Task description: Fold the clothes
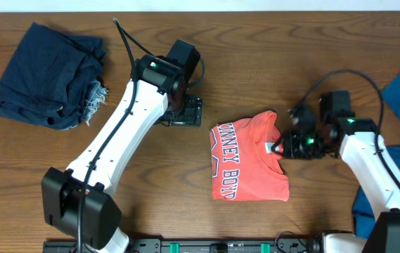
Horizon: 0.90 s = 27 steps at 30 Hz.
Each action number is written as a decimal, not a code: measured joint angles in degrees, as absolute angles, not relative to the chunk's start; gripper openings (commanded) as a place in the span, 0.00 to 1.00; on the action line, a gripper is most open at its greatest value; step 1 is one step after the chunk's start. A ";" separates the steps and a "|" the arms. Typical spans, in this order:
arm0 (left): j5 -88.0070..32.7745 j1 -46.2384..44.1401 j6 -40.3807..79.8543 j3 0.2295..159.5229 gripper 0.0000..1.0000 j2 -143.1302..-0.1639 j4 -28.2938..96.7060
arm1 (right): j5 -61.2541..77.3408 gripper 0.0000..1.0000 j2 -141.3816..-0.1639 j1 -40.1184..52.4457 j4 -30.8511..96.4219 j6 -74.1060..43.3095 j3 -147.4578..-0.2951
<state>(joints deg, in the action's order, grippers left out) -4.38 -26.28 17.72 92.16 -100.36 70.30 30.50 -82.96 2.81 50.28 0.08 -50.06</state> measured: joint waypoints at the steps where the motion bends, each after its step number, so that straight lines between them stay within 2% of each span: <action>1: -4.36 -26.28 17.72 92.16 0.85 -100.36 70.17 | 30.81 0.44 -82.96 4.14 51.03 0.78 -50.02; 2: -4.34 -26.28 17.63 92.16 0.85 -100.36 69.97 | 31.14 0.49 -82.96 5.50 51.42 1.30 -49.91; 4: -4.36 -26.28 17.69 92.16 0.85 -100.36 69.76 | 31.29 0.52 -82.96 8.49 50.85 1.96 -49.32; 8: -4.36 -26.28 17.69 92.16 0.86 -100.36 69.76 | 28.64 0.49 -82.96 13.04 46.33 0.43 -46.92; 9: -4.36 -26.28 17.69 92.16 0.85 -100.36 69.73 | 27.38 0.44 -82.98 13.87 44.77 -0.12 -45.91; 11: -4.36 -26.28 17.69 92.16 0.86 -100.36 69.84 | 25.76 0.15 -82.98 14.63 41.58 -0.99 -43.88; 12: -4.36 -26.28 17.69 92.16 0.86 -100.36 69.97 | 25.12 0.04 -82.98 14.81 40.58 -1.58 -42.94; 13: -4.36 -26.28 17.69 92.16 0.86 -100.36 70.13 | 24.71 0.01 -82.98 14.81 40.27 -2.31 -41.98; 20: -4.43 -26.28 17.67 92.16 0.86 -100.36 71.22 | 25.87 0.01 -81.93 13.93 43.90 -3.62 -41.39; 27: -7.60 -26.28 17.52 92.16 0.86 -100.36 71.05 | 25.10 0.01 -74.65 8.43 44.25 -8.16 -41.39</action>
